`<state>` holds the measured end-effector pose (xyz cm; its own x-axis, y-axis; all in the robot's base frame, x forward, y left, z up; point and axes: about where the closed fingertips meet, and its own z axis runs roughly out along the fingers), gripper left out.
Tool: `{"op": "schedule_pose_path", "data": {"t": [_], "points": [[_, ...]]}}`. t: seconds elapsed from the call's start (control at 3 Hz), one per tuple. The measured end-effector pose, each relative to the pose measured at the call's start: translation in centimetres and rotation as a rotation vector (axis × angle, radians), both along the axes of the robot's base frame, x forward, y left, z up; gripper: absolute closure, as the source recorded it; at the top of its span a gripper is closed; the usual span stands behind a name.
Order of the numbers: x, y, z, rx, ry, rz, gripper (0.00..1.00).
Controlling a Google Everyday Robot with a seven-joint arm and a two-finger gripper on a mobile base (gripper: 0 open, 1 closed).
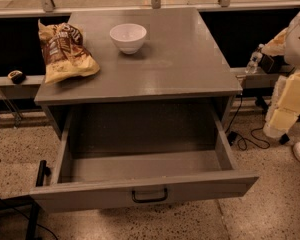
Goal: Close top drawer
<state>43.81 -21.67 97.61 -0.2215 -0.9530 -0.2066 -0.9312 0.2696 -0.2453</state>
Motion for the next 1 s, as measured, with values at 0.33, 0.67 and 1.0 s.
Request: {"op": "schedule_pose_path", "data": {"t": [0.33,0.67,1.0], "points": [[0.0,0.0,0.0,0.000,0.000,0.000,0.00],[-0.3,0.5,-3.0,0.024,-0.009,0.011,0.00],[-1.3,1.3,-9.4,0.084,0.002,0.014,0.00]]}}
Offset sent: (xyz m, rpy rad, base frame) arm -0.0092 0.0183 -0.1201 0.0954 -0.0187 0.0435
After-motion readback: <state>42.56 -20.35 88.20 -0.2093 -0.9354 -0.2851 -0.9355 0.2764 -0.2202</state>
